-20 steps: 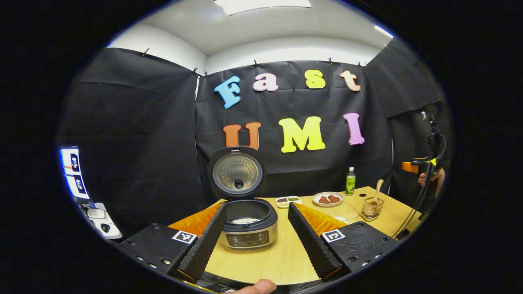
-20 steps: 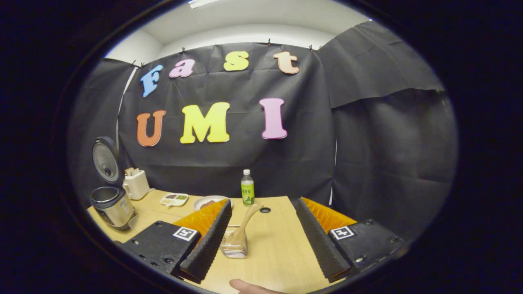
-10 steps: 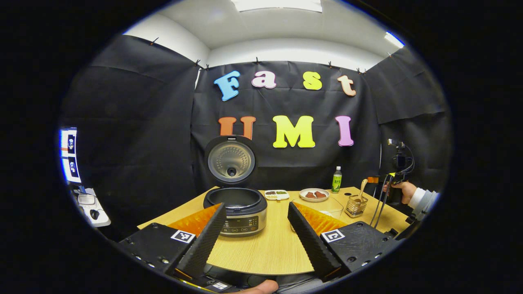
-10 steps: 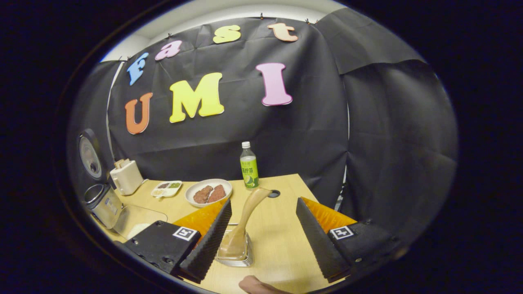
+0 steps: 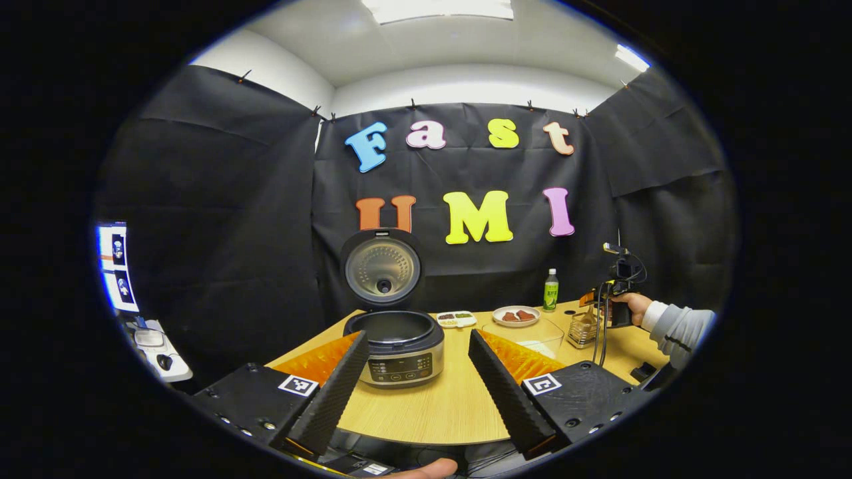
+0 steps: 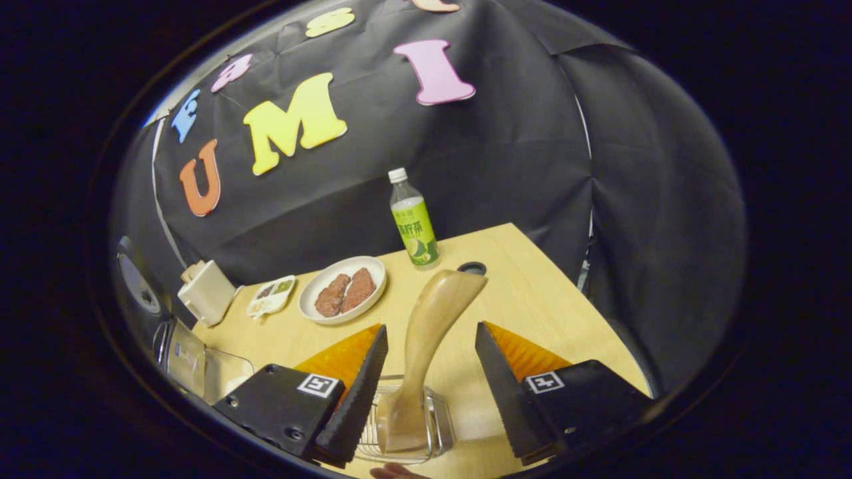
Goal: Close the left gripper, press the button to open the rice cooker; take a wooden spoon from the chopstick holder with the right hand, scoop a spoonful of rice and pour it into the rice cooker, then put the wooden spoon back into the chopstick holder.
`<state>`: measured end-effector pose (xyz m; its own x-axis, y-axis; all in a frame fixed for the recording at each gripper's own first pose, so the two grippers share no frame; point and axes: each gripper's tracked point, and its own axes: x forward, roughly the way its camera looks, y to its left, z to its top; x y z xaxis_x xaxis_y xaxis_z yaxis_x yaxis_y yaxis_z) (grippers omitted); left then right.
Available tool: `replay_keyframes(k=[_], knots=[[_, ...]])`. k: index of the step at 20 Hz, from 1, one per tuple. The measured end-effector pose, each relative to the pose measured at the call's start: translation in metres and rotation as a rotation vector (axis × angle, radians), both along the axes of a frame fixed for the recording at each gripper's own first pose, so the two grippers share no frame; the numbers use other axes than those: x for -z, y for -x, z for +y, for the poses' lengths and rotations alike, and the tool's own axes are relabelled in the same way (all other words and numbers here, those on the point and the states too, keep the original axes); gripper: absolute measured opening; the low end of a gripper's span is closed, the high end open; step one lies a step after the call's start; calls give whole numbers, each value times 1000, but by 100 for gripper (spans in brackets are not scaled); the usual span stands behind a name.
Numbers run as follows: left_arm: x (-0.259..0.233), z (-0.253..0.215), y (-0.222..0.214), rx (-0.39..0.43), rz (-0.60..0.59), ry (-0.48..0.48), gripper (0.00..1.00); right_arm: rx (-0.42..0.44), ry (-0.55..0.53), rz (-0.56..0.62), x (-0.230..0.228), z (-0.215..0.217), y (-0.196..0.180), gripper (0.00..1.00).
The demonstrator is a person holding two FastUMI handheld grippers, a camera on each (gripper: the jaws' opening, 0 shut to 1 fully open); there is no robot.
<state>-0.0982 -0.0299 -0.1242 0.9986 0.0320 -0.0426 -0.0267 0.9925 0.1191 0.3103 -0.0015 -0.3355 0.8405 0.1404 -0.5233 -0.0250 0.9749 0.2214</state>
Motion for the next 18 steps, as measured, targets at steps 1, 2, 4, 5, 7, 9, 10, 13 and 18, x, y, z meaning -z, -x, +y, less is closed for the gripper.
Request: replay_keyframes(k=[1, 2, 4, 5, 7, 9, 10, 13, 18], knots=[[1, -1, -1, 6, -3, -1, 96, -21, -10, 1, -2, 6, 1, 78], [4, -2, -2, 13, 2, -1, 96, -23, -25, -19, -10, 8, 3, 72], [10, -3, -4, 24, 17, 2, 96, 0, -56, -61, -24, 7, 5, 19], [11, -3, -5, 27, 20, 0, 95, -12, -49, -82, -35, 8, 14, 17], [13, -1, -5, 26, 27, 0, 100, -20, -16, -129, -48, 9, 18, 15], [15, 1, -5, 24, 34, 5, 95, -30, 6, -181, -72, 12, 24, 14], [13, 3, -5, 20, 32, 9, 96, -28, 29, -209, -84, 11, 26, 14], [8, 7, 0, 14, 16, 26, 96, -41, 88, -275, -120, 21, 40, 14], [3, 8, 9, 20, 4, 50, 96, -88, 105, -353, -162, 60, 63, 14]])
